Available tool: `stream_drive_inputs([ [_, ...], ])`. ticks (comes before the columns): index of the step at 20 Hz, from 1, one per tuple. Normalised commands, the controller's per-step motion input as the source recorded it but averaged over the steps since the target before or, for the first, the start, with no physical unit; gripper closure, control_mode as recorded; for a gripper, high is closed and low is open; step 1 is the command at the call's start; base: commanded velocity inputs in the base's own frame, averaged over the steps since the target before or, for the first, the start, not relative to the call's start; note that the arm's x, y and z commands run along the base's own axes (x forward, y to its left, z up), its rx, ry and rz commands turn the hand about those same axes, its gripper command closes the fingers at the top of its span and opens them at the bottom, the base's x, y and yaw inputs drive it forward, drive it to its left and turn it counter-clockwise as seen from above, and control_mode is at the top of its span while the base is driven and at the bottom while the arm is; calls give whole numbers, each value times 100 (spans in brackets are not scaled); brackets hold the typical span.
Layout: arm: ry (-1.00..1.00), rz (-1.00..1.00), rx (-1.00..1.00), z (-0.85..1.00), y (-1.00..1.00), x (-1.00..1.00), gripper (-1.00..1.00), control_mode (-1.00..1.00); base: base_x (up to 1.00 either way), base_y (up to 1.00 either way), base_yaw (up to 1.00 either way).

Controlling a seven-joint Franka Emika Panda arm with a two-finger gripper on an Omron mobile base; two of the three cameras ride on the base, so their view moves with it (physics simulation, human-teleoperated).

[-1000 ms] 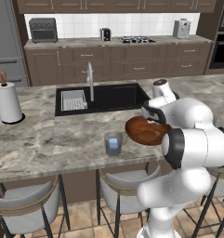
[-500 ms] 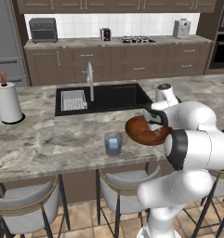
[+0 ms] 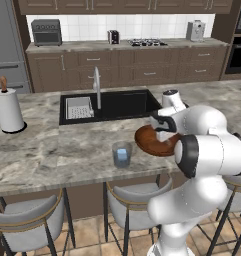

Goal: There are four ice cubes in the ice bowl. Place two ice cubes in each glass of water.

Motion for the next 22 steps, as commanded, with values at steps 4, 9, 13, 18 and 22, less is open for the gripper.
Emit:
stream_drive_inputs([
  [4,0,-4,0,0,13,0,-100,-100,0,0,0],
  [9,-1,-13,-1,-1,8,0,-100,-100,0,0,0],
  [13,-6,-17,-2,-2,0,0,-100,-100,0,0,0],
  [18,-12,-17,-3,-3,0,4,-100,-100,0,0,0],
  [22,-11,-12,-3,-7,0,2,-100,-100,0,0,0],
])
